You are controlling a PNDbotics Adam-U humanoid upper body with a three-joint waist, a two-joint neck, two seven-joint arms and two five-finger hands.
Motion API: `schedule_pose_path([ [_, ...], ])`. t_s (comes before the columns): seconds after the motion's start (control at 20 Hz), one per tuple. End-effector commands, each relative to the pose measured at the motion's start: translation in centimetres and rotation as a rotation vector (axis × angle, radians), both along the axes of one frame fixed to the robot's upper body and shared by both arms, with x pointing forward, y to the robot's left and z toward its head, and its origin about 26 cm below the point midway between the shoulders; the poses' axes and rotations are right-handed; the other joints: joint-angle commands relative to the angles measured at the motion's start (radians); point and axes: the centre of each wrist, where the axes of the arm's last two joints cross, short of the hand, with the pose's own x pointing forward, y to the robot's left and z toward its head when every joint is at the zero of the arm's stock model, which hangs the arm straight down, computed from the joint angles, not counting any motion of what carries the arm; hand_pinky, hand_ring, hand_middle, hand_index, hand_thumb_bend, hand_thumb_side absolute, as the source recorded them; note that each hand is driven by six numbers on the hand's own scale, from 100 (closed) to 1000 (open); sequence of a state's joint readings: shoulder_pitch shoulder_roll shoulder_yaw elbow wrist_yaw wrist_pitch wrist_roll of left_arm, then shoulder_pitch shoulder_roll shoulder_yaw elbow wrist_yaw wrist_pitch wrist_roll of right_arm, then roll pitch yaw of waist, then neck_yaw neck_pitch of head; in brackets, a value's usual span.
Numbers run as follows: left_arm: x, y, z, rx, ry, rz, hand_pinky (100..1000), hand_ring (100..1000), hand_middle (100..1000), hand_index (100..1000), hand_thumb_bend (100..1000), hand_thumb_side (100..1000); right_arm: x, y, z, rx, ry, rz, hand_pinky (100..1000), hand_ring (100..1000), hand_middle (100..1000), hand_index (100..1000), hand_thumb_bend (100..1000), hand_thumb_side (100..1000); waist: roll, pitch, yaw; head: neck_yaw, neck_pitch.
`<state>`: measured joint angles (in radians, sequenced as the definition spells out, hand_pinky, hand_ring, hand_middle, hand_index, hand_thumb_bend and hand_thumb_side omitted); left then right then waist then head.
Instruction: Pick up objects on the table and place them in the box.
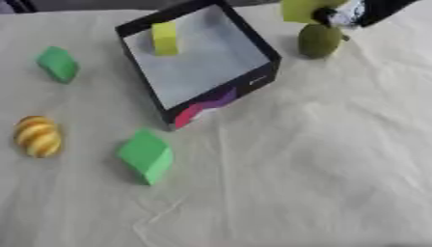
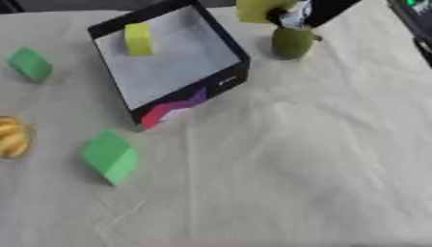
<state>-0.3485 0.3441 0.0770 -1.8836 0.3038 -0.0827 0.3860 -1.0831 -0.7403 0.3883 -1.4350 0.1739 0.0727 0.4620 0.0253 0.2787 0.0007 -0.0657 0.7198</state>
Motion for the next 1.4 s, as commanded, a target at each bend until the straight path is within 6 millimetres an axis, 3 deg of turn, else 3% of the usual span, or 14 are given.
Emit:
schedule_pose_path([
  [0.05,-0.1,0.4,1.2,0.016,-0.036,0.023,699,628,684,717,359,577,2.7,0.3,0.3,-0.031,-0.023,-0.028,723,571,582,674,337,100,0.000,-0.042,0.004,-0.020,0.004],
  [0.4,-0.5,1.4,2.9,0.044,-0.089,0.080,705,633,682,719,367,547,6.8,1.9,-1.0,-0.111,-0.059,-0.073,729,575,586,676,393,100,0.000,-0.051,0.029,-0.046,0.023],
  [0.6,-0.7,1.5,3.8,0.051,-0.121,0.093,707,636,682,719,372,538,8.0,3.0,-1.5,-0.137,-0.069,-0.068,727,579,589,678,363,100,-0.007,-0.048,0.053,-0.060,0.025],
  [0.95,-0.8,1.5,4.8,0.052,-0.157,0.102,710,632,679,718,375,527,9.3,4.2,-3.5,-0.162,0.005,-0.045,729,586,598,688,280,100,-0.020,-0.037,0.107,-0.112,0.019],
  [1.15,-0.9,1.8,5.4,0.070,-0.169,0.112,709,631,678,718,374,525,9.6,5.6,-4.6,-0.202,0.046,-0.016,730,588,600,689,270,100,-0.022,-0.031,0.128,-0.130,0.013],
  [1.2,-0.9,1.8,5.4,0.071,-0.171,0.113,709,631,678,718,374,526,9.7,5.8,-5.0,-0.211,0.055,-0.014,731,589,600,690,323,100,-0.022,-0.030,0.131,-0.135,0.013],
  [1.25,-0.9,1.8,5.5,0.071,-0.172,0.113,709,631,678,718,373,526,9.7,6.0,-5.3,-0.221,0.060,-0.013,731,589,601,690,274,100,-0.022,-0.028,0.133,-0.139,0.013],
  [1.4,-0.9,1.8,5.3,0.068,-0.166,0.112,708,630,678,717,372,529,9.8,6.3,-6.1,-0.238,0.066,-0.016,731,590,602,691,271,100,-0.021,-0.026,0.136,-0.145,0.012],
])
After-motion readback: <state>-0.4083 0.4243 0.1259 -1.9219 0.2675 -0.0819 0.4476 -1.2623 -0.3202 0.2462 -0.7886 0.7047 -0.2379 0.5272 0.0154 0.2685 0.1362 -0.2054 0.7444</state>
